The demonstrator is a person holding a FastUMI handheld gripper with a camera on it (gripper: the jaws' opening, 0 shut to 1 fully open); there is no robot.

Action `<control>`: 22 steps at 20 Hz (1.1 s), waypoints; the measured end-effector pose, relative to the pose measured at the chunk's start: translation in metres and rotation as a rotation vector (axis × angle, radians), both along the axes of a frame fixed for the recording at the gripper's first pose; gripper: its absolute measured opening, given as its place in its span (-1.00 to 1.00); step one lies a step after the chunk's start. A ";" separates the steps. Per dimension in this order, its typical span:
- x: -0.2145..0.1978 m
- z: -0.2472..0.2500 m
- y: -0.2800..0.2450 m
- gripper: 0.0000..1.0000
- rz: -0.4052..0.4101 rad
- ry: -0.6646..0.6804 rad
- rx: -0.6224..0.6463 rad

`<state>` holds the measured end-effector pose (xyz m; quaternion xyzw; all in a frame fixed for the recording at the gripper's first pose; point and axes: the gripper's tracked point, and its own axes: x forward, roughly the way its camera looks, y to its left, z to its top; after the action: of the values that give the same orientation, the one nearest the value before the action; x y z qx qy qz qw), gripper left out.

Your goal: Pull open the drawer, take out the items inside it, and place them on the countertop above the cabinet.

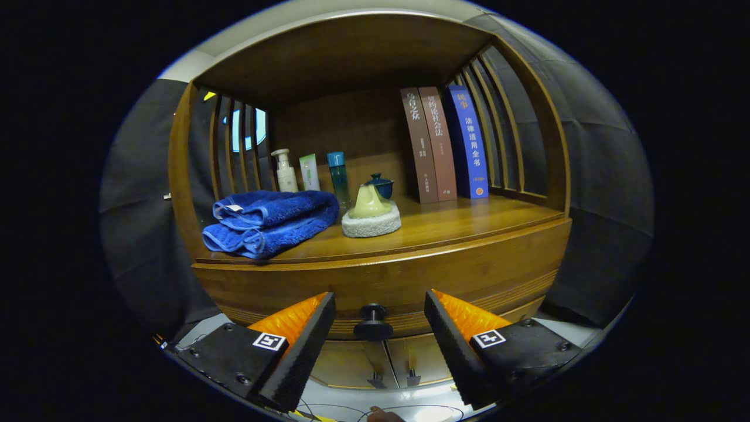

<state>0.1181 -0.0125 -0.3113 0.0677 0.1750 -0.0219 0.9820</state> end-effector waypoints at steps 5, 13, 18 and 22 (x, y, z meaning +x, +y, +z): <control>-0.026 0.098 0.000 0.99 0.036 -0.106 -0.042; -0.043 0.229 0.016 0.98 0.068 -0.204 -0.073; -0.061 0.258 0.010 0.98 0.055 -0.242 -0.049; -0.068 0.265 0.001 0.98 0.037 -0.255 -0.071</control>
<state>0.0505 -0.0115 -0.0464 0.0320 0.0488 -0.0010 0.9983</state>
